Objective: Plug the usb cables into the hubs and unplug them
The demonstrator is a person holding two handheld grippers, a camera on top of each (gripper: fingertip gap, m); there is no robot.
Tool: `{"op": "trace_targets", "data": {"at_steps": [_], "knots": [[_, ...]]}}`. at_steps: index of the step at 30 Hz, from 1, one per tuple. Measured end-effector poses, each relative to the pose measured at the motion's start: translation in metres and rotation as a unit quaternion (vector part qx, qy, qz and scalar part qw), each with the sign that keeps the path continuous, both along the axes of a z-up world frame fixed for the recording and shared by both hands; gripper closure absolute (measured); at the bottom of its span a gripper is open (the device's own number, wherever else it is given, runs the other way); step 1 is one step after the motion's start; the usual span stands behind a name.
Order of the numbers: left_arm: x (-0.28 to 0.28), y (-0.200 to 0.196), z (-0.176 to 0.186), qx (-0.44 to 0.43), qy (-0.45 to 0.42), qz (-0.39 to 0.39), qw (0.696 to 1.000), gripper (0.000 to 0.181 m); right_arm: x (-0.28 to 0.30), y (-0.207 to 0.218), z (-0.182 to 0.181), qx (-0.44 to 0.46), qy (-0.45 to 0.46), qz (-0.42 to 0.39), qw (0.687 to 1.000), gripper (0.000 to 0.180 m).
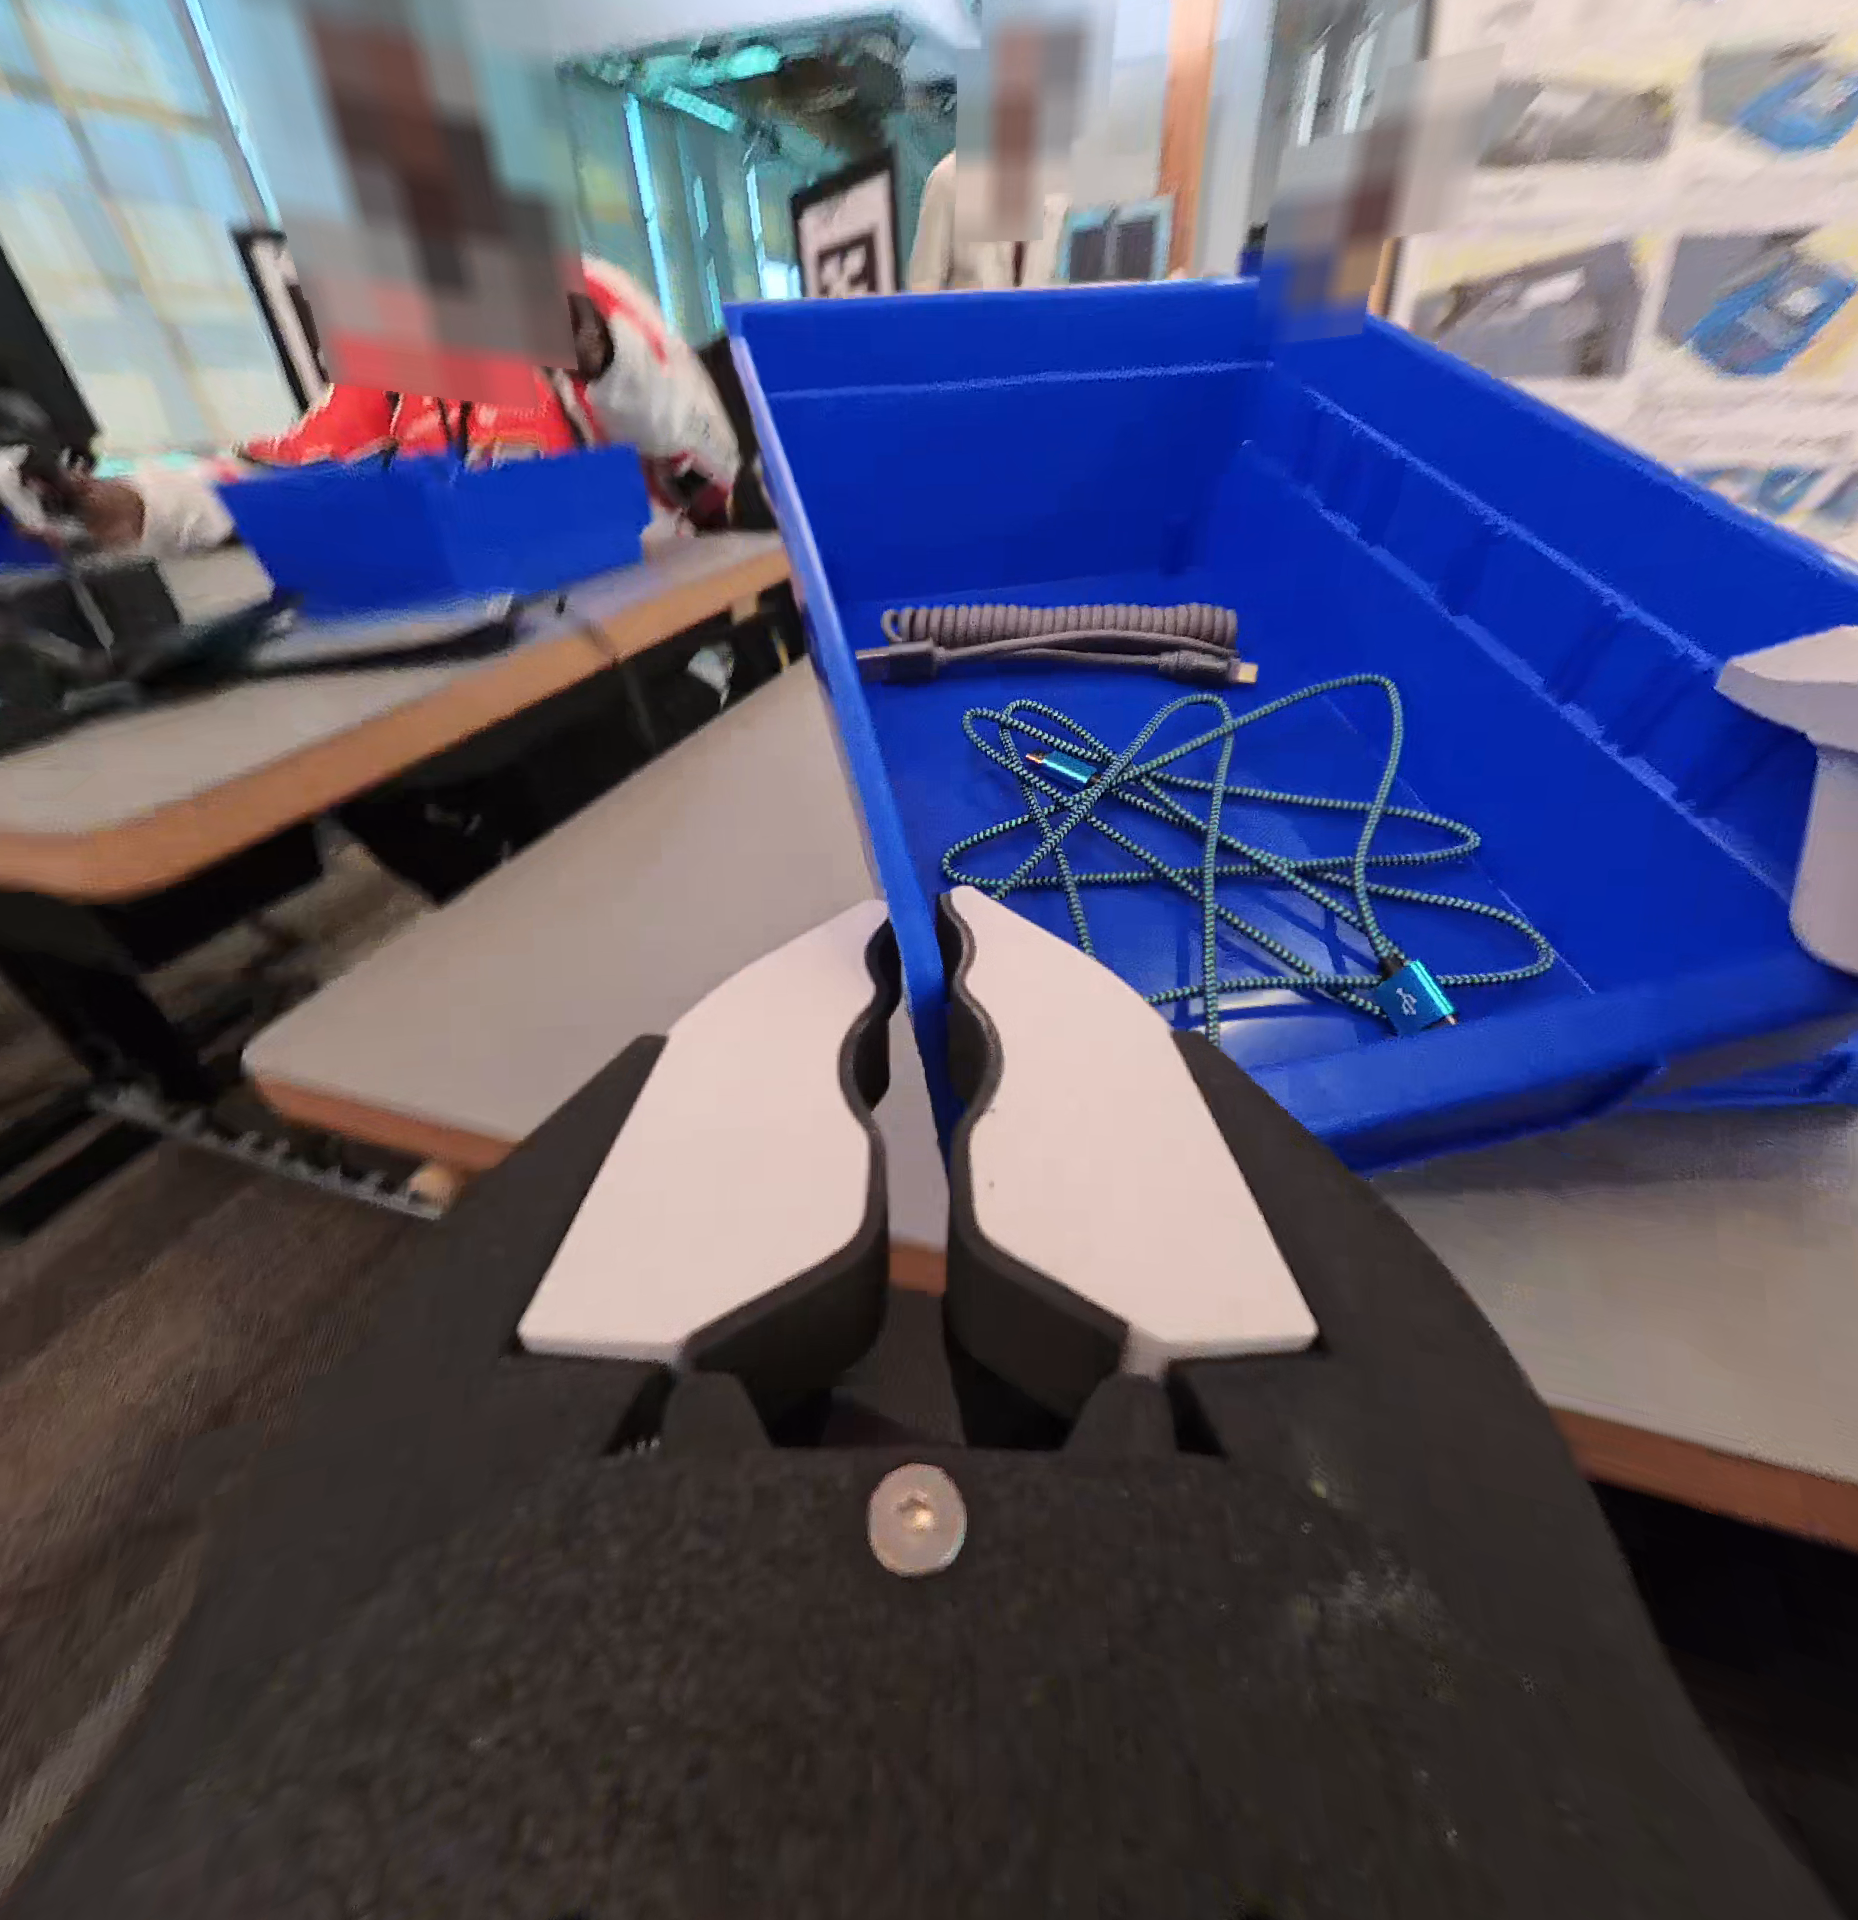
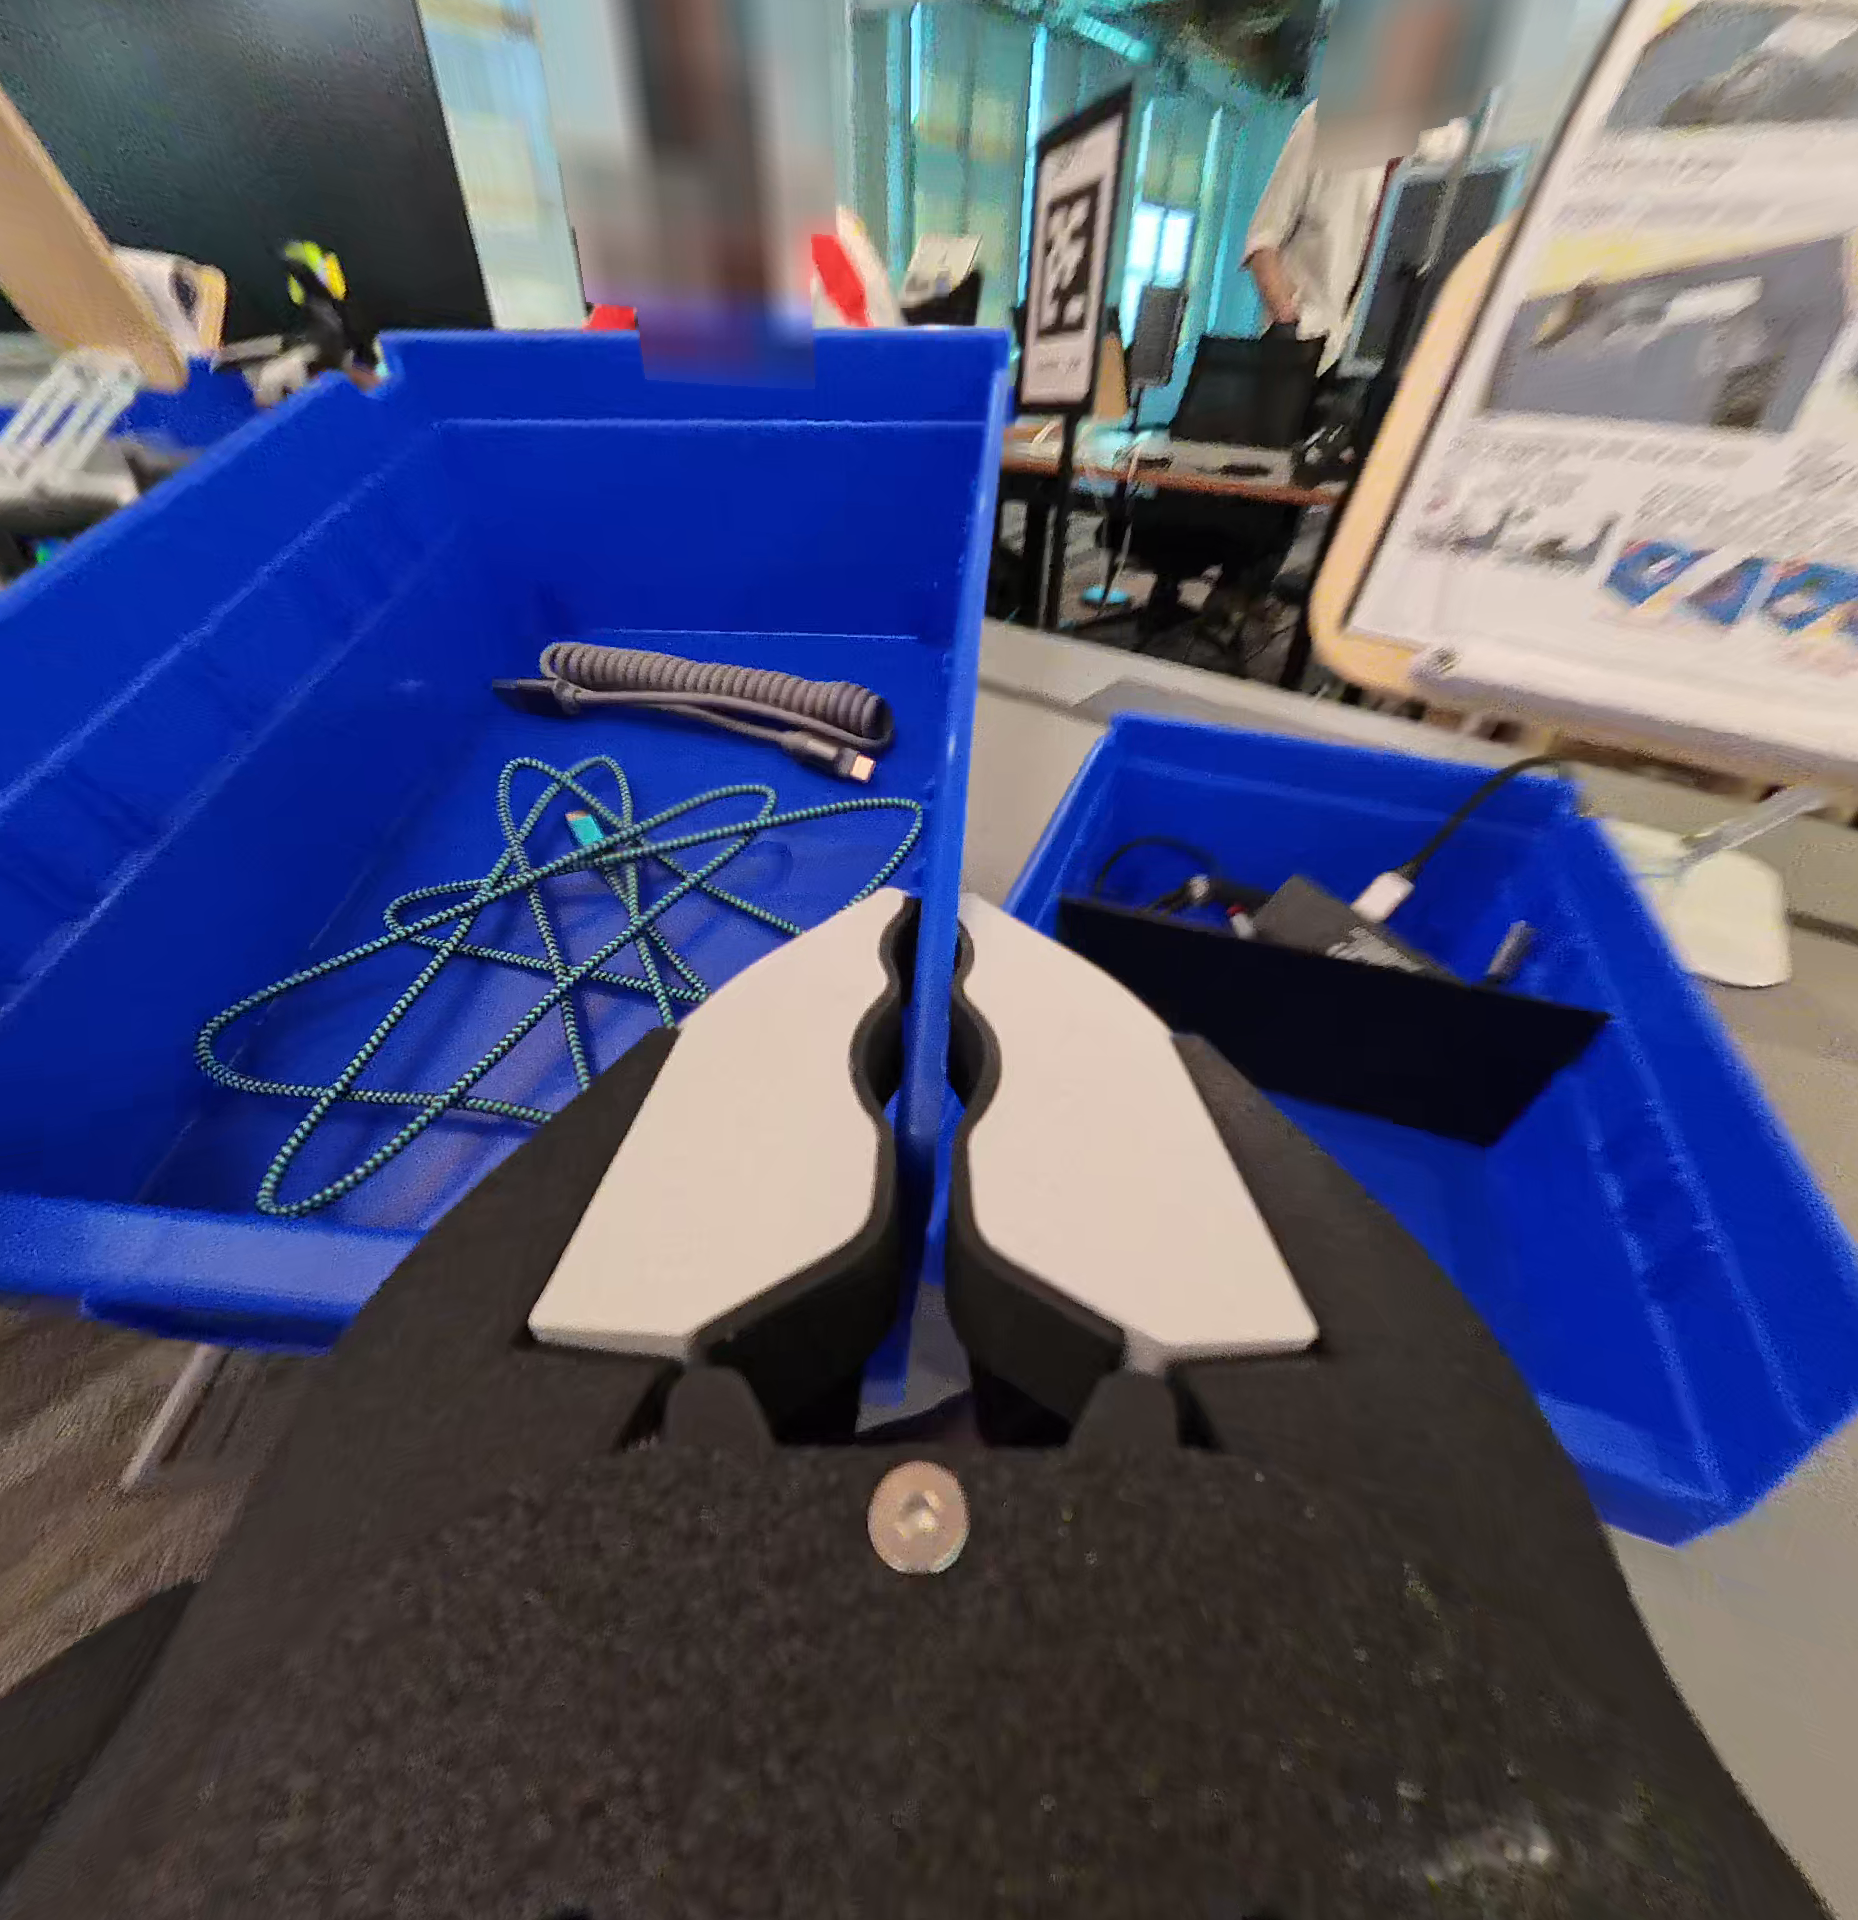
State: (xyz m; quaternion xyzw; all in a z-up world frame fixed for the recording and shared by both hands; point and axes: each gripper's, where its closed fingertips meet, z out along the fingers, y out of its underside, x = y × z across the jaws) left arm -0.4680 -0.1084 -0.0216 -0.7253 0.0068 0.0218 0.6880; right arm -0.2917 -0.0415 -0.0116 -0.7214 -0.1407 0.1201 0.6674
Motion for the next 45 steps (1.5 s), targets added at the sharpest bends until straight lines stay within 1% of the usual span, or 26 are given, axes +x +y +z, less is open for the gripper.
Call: {"op": "trace_targets", "data": {"at_steps": [3, 7, 9, 12, 15, 17, 19, 22, 24, 27, 33, 37, 41, 42, 43, 44, 45], "knots": [[0.028, 0.004, 0.044, 0.036, 0.032, -0.02, 0.999, 0.176, 0.033, -0.006, 0.036, 0.031, 0.032, -0.026, 0.999, 0.177], [0.075, 0.009, 0.086, 0.067, 0.032, -0.06, 0.995, 0.175, 0.079, -0.01, 0.069, 0.05, 0.053, -0.049, 0.996, 0.177], [0.115, 0.019, 0.097, 0.074, 0.04, -0.095, 0.992, 0.175, 0.12, -0.014, 0.081, 0.061, 0.053, -0.082, 0.993, 0.177], [0.197, 0.038, 0.099, 0.068, 0.042, -0.167, 0.983, 0.176, 0.203, -0.024, 0.088, 0.061, 0.046, -0.153, 0.985, 0.177], [0.296, 0.057, 0.082, 0.04, 0.035, -0.243, 0.969, 0.176, 0.3, -0.037, 0.072, 0.032, 0.038, -0.236, 0.971, 0.177], [0.363, 0.064, 0.06, 0.009, 0.024, -0.292, 0.956, 0.176, 0.364, -0.049, 0.052, 0.001, 0.039, -0.284, 0.958, 0.177], [0.425, 0.07, 0.031, -0.022, 0.015, -0.324, 0.946, 0.176, 0.423, -0.059, 0.029, -0.026, 0.042, -0.332, 0.942, 0.177], [0.497, 0.073, -0.015, -0.062, 0.01, -0.352, 0.934, 0.177, 0.493, -0.069, -0.012, -0.068, 0.027, -0.372, 0.926, 0.176], [0.527, 0.071, -0.039, -0.084, 0.007, -0.364, 0.928, 0.177, 0.525, -0.073, -0.038, -0.091, 0.033, -0.377, 0.921, 0.177], [0.546, 0.066, -0.06, -0.095, 0.01, -0.363, 0.927, 0.176, 0.549, -0.074, -0.065, -0.109, 0.039, -0.37, 0.922, 0.177], [0.549, 0.073, -0.095, -0.131, 0.014, -0.348, 0.928, 0.175, 0.558, -0.056, -0.092, -0.131, 0.034, -0.349, 0.927, 0.177], [0.548, 0.074, -0.096, -0.126, 0.02, -0.339, 0.932, 0.174, 0.559, -0.047, -0.099, -0.137, 0.034, -0.339, 0.93, 0.177], [0.551, 0.074, -0.1, -0.134, 0.026, -0.344, 0.929, 0.17, 0.563, -0.041, -0.104, -0.143, 0.031, -0.331, 0.932, 0.177], [0.552, 0.072, -0.101, -0.138, 0.032, -0.351, 0.926, 0.168, 0.564, -0.04, -0.104, -0.139, 0.037, -0.329, 0.933, 0.177], [0.552, 0.068, -0.104, -0.15, 0.033, -0.364, 0.919, 0.161, 0.565, -0.04, -0.104, -0.137, 0.04, -0.327, 0.934, 0.177], [0.552, 0.062, -0.106, -0.166, 0.03, -0.38, 0.909, 0.149, 0.565, -0.04, -0.104, -0.134, 0.041, -0.327, 0.935, 0.176], [0.547, 0.056, -0.105, -0.172, 0.029, -0.396, 0.902, 0.141, 0.563, -0.041, -0.103, -0.13, 0.037, -0.325, 0.936, 0.172]]}}
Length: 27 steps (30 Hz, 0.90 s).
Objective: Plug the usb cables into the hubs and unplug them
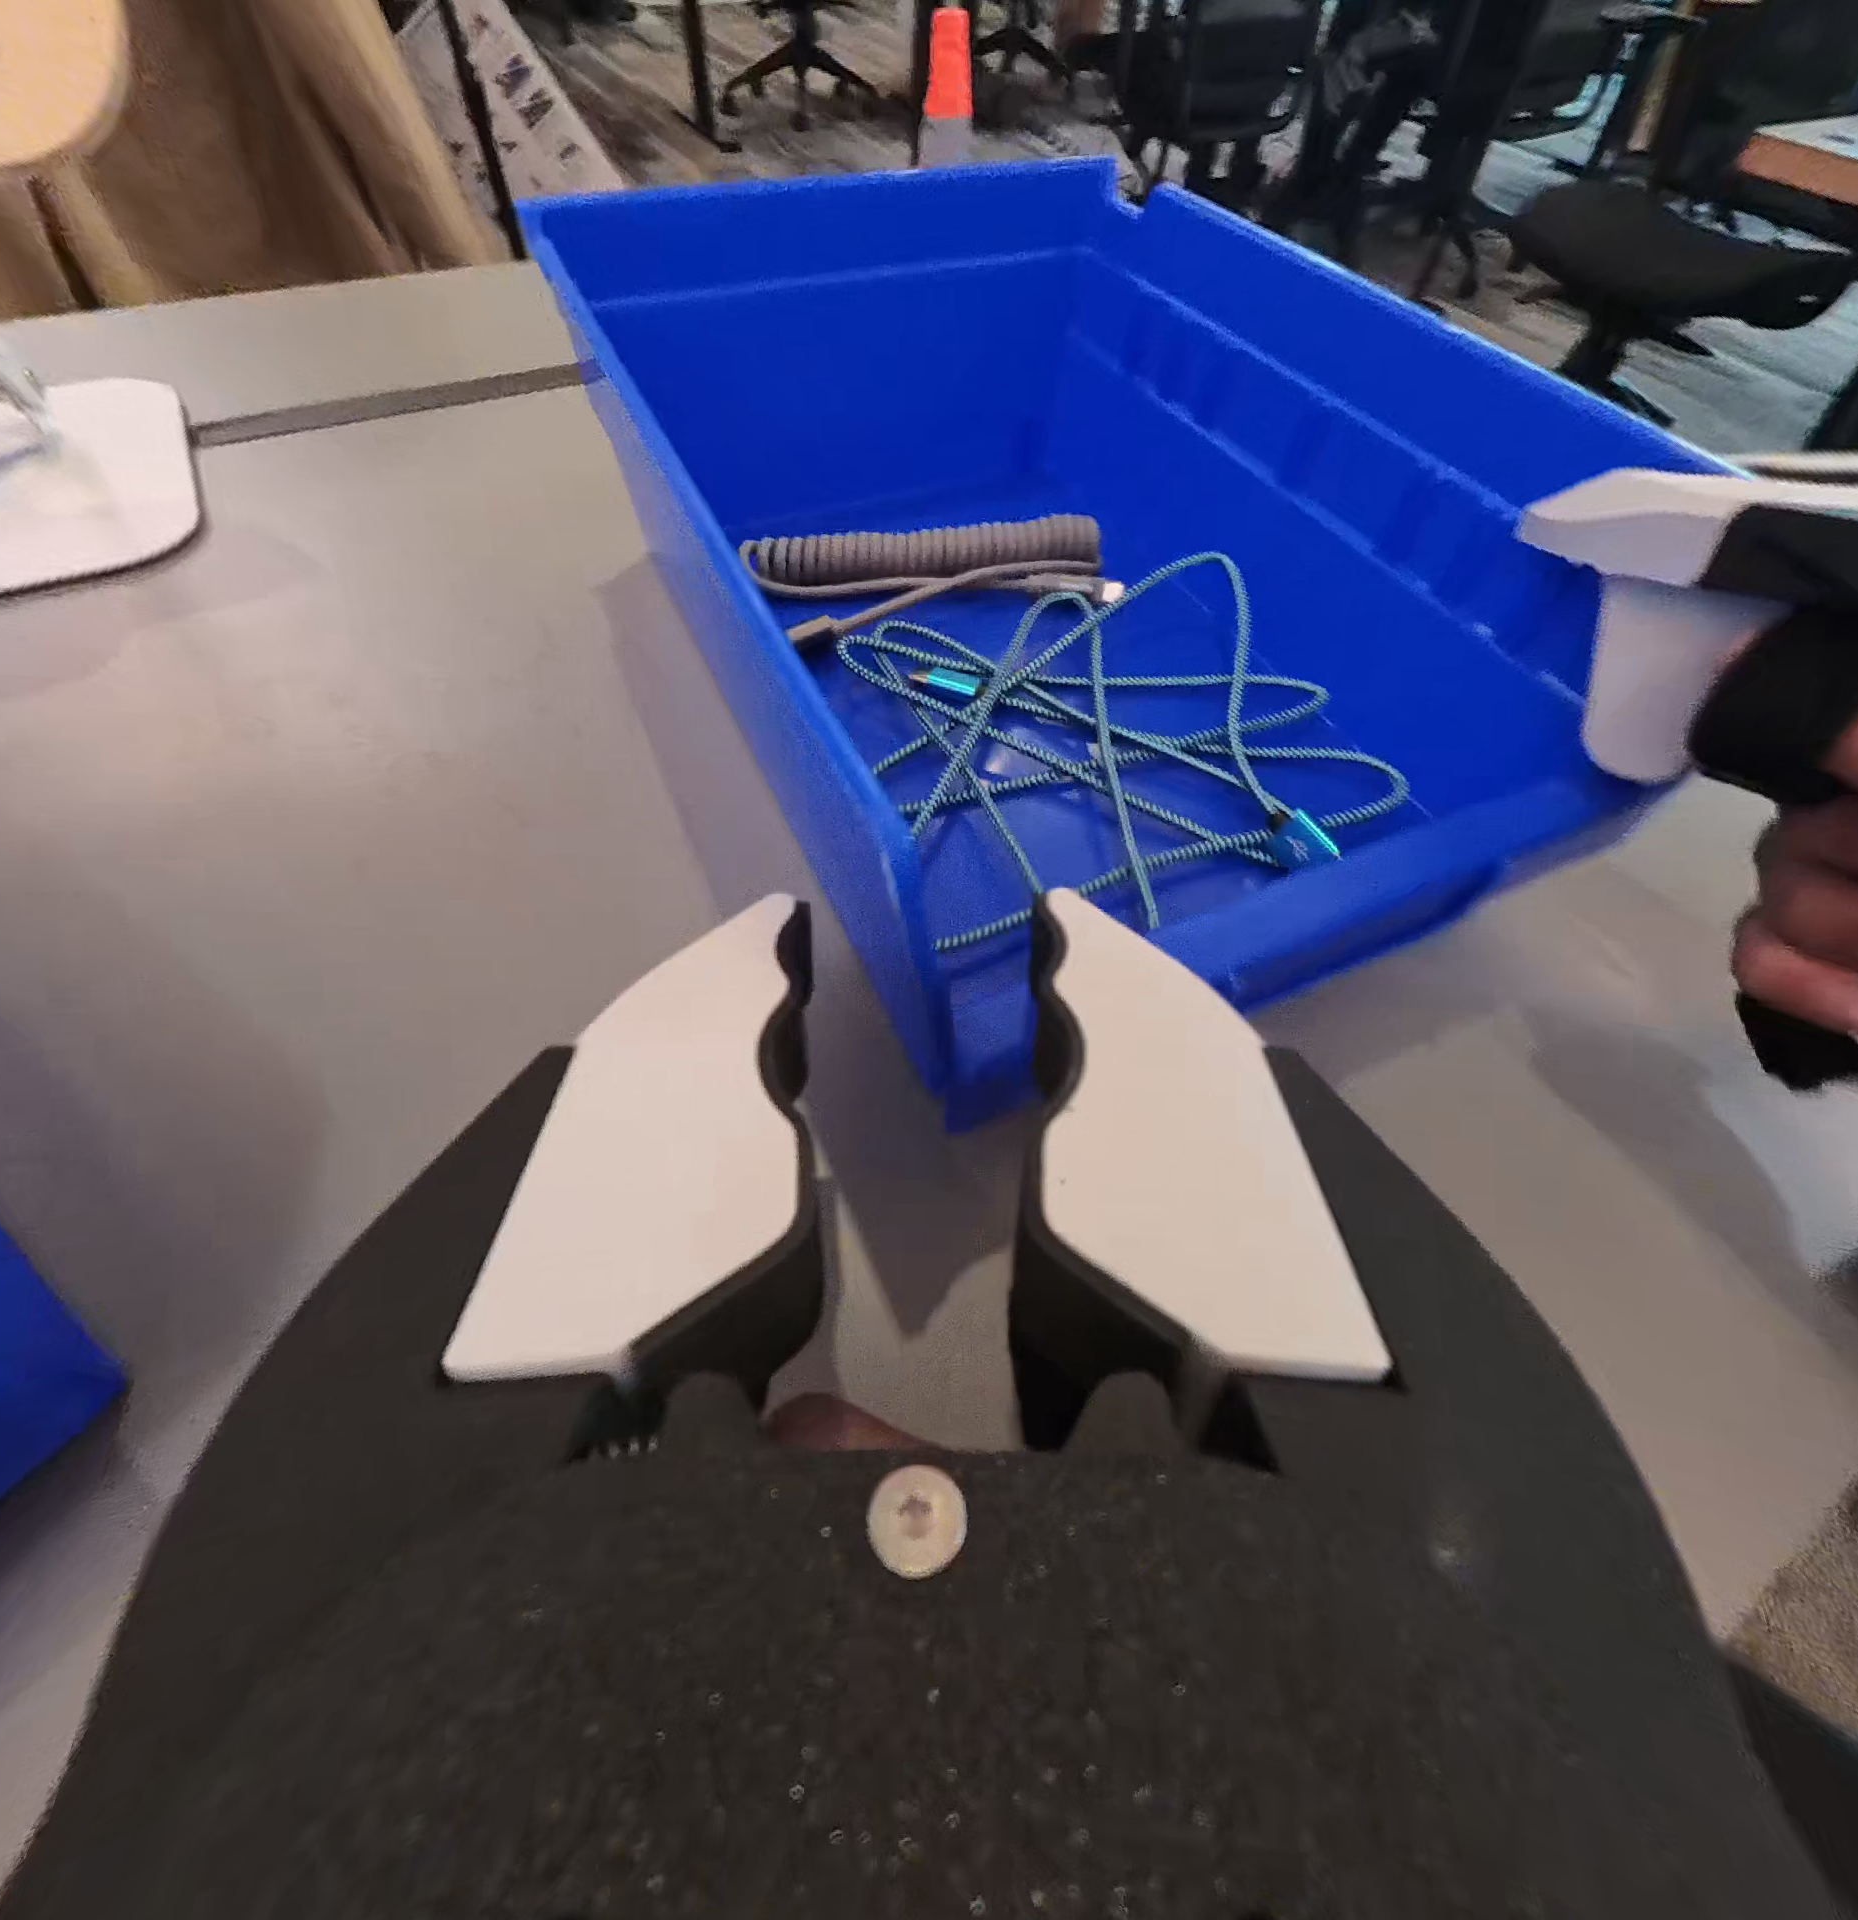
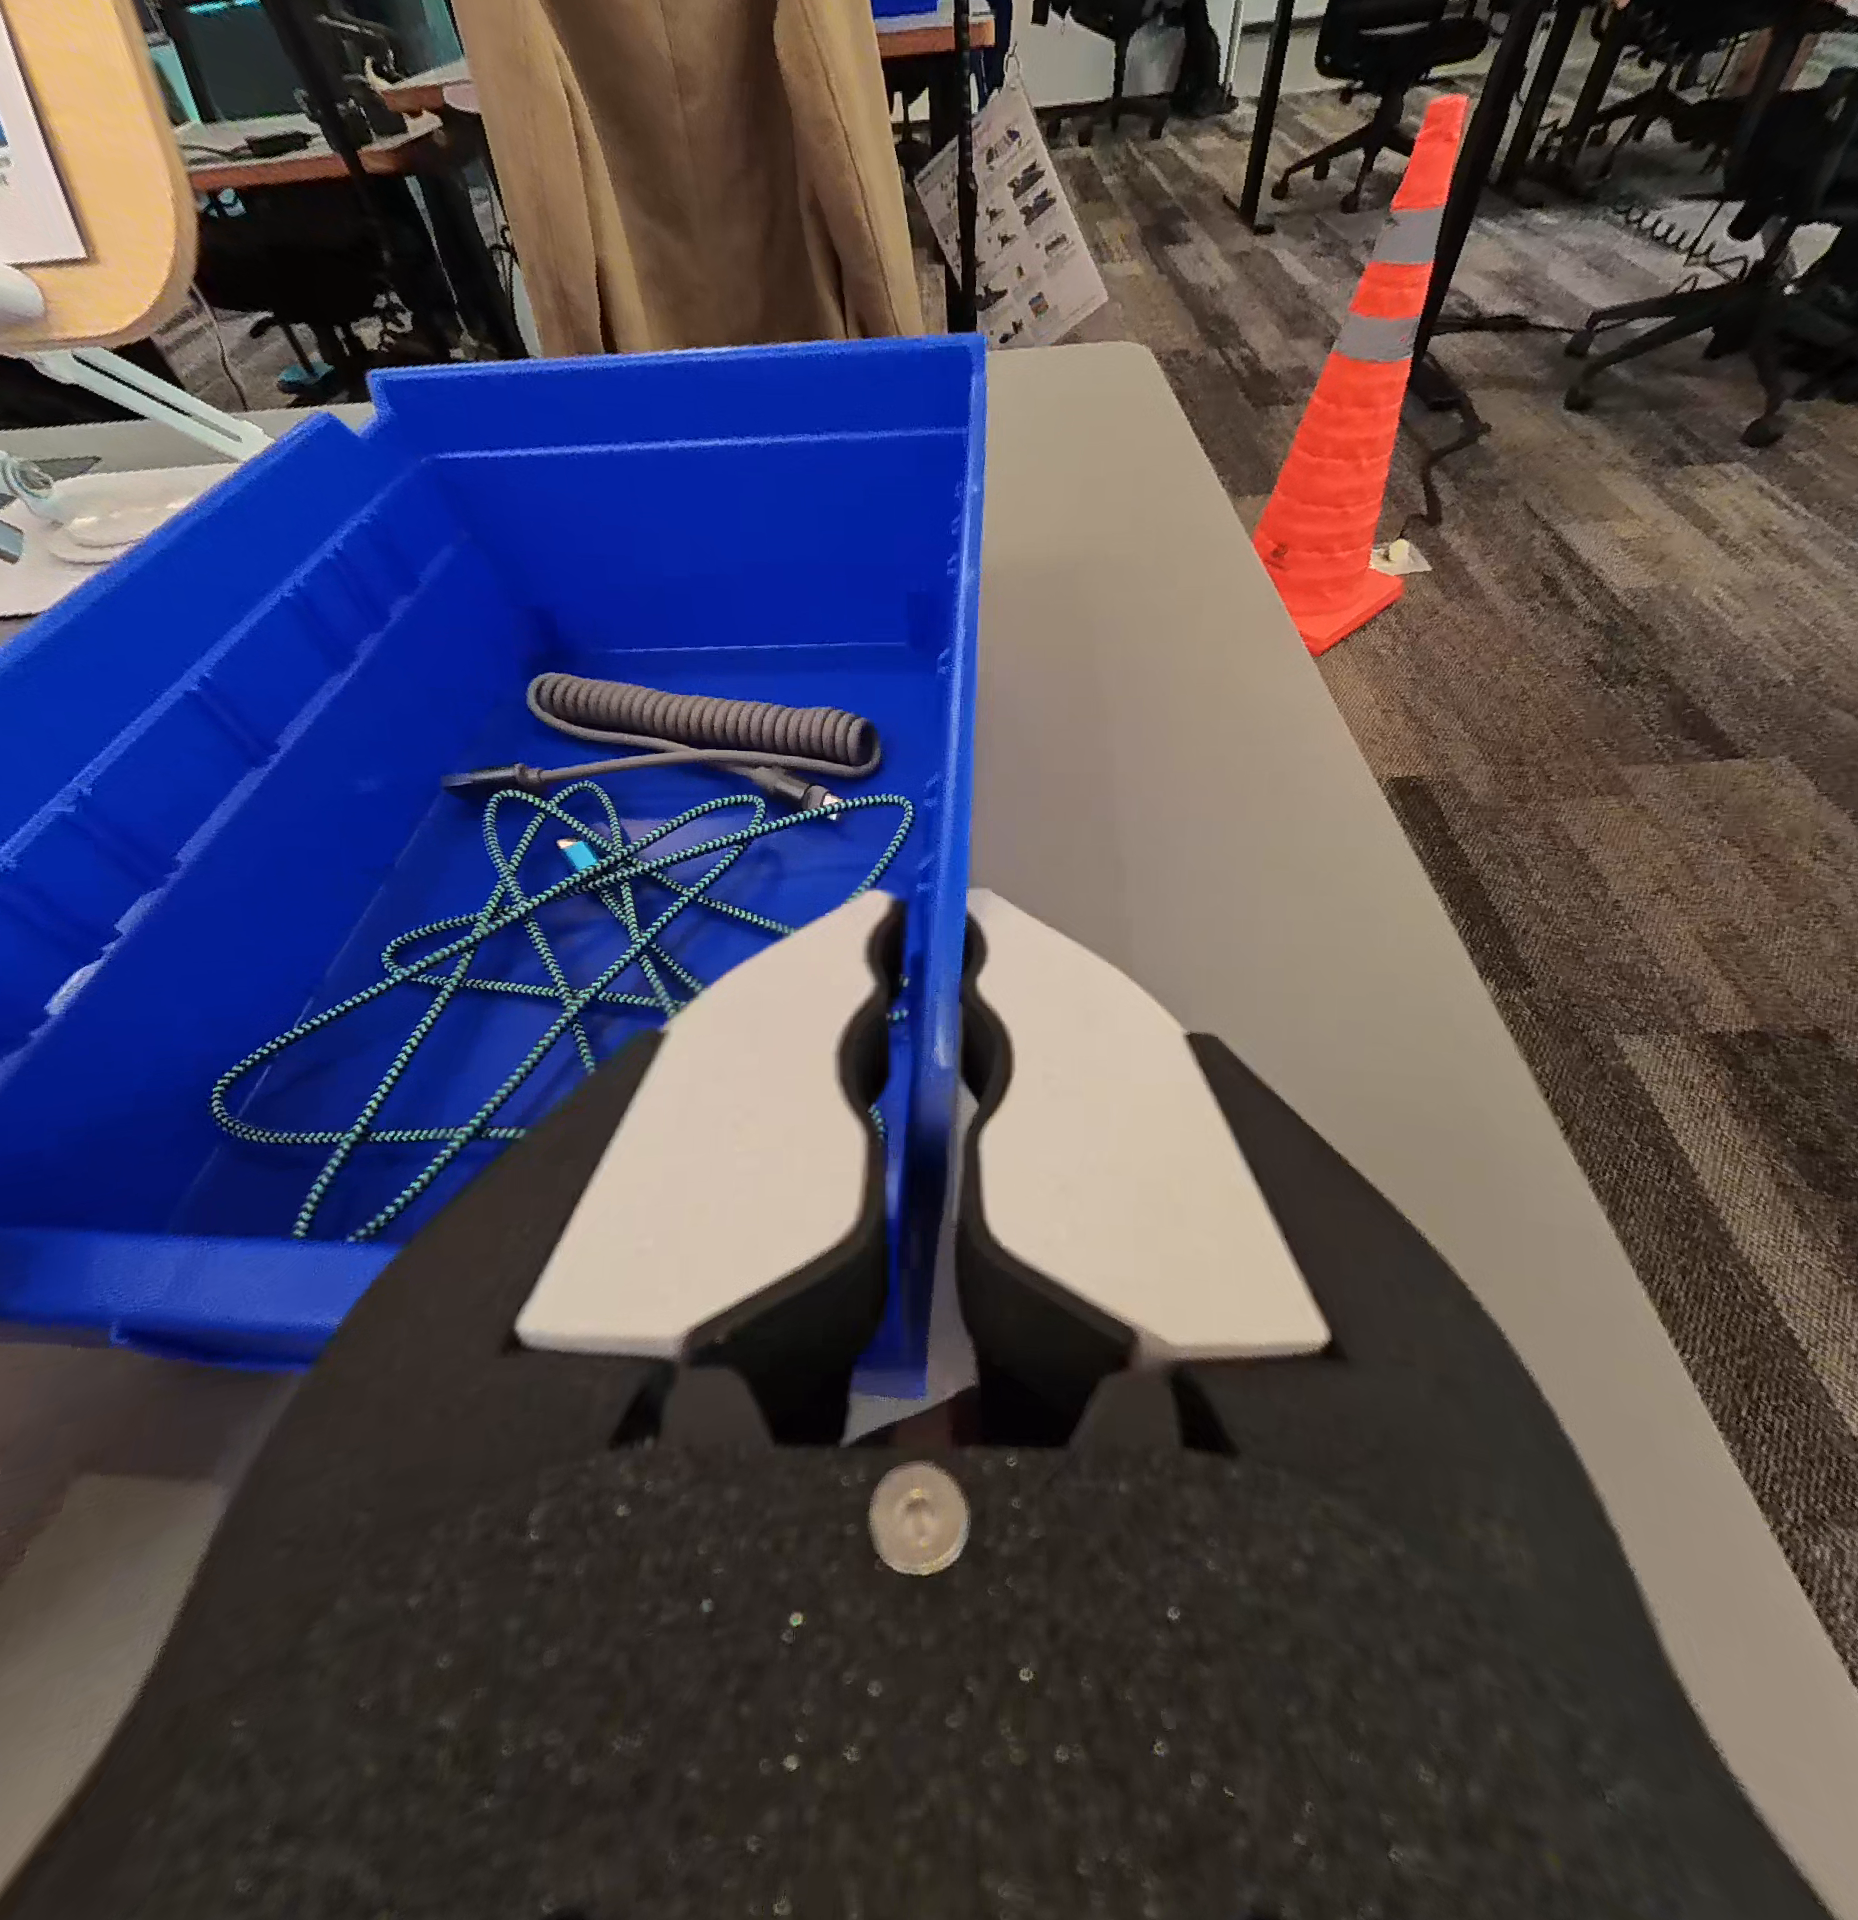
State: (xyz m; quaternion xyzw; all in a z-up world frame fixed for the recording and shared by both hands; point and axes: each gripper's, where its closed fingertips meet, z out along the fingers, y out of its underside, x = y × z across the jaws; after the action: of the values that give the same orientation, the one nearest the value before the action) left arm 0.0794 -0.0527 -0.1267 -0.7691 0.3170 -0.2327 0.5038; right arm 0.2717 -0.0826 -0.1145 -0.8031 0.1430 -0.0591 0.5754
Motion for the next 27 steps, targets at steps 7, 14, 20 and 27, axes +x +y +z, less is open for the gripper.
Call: {"op": "trace_targets", "data": {"at_steps": [7, 14, 20, 27], "knots": [[-0.152, -0.004, 0.067, 0.141, 0.021, 0.048, 0.989, 0.134, -0.033, -0.041, 0.067, 0.079, -0.08, -0.049, 0.993, 0.14], [-0.327, 0.05, 0.048, 0.071, 0.001, 0.232, 0.97, 0.13, -0.306, 0.021, 0.065, 0.074, -0.02, 0.257, 0.963, 0.145], [-0.343, 0.079, 0.008, 0.019, 0.021, 0.25, 0.968, 0.127, -0.336, 0.113, 0.019, 0.006, -0.083, 0.186, 0.979, 0.138], [-0.348, 0.093, 0.0, -0.048, 0.0, 0.241, 0.969, 0.166, -0.35, 0.138, -0.002, -0.025, 0.005, 0.199, 0.98, 0.177]]}}
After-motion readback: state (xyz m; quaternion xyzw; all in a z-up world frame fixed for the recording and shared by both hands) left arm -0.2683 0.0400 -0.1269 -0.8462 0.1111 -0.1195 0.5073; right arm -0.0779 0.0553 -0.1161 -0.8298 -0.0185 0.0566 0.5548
